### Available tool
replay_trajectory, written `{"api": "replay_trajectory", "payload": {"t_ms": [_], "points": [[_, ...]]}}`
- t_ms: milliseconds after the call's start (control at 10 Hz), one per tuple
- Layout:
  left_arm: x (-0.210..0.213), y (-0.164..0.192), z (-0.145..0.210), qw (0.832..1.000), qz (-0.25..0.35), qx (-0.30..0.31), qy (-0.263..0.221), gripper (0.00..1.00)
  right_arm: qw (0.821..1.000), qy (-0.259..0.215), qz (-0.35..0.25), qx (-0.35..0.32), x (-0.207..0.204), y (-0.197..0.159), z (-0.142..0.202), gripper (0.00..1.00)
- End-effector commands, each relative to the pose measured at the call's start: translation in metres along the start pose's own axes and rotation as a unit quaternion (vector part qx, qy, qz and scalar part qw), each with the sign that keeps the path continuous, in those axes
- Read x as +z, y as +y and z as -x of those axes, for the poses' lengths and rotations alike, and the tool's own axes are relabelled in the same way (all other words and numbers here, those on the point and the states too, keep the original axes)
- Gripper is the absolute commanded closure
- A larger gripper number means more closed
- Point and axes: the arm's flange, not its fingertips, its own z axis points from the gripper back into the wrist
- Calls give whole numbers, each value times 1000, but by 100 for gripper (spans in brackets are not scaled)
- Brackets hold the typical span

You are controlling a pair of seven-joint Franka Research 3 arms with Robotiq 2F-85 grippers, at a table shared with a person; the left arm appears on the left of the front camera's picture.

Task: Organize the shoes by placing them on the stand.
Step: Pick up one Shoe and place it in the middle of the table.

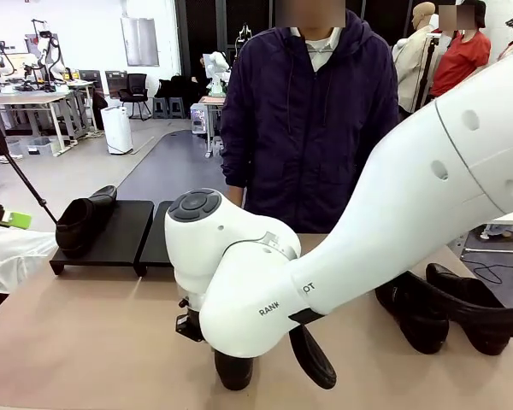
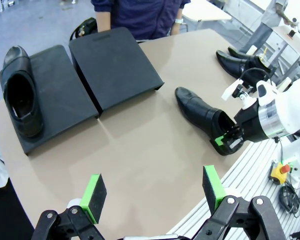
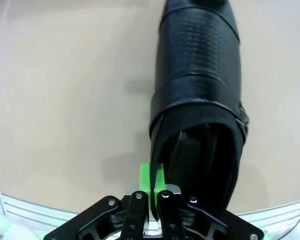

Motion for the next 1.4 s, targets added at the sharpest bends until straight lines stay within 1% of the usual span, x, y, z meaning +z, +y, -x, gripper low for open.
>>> {"api": "replay_trajectory", "payload": {"t_ms": [0,100,200,300,500,700,800,900,1100,1200,1300], "points": [[0,-1,3,1000,-1,-2,4,0,1000,-17,-8,19,2,9,-7,100],[0,-1,3,1000,-1,-2,4,0,1000,-14,-9,23,0,9,-7,100],[0,-1,3,1000,-1,-2,4,0,999,-13,-8,28,1,8,-7,41],[0,-1,3,1000,-1,-2,4,0,999,-12,-8,29,1,8,-7,0],[0,-1,3,1000,-1,-2,4,0,1000,-14,-12,24,4,5,-6,0],[0,-1,3,1000,-1,-2,4,0,999,-23,-24,17,20,-2,-4,0],[0,-1,3,1000,-1,-2,4,0,999,-28,-33,13,40,-9,0,0],[0,-1,3,1000,-1,-2,4,0,998,-38,-41,9,69,-22,6,0],[0,-1,3,1000,-1,-2,4,0,995,-65,-70,11,144,-71,18,0],[0,-1,3,1000,-1,-2,4,0,992,-56,-110,25,181,-106,22,0],[0,-1,3,1000,-1,-2,4,0,990,-37,-131,40,212,-146,26,0]]}}
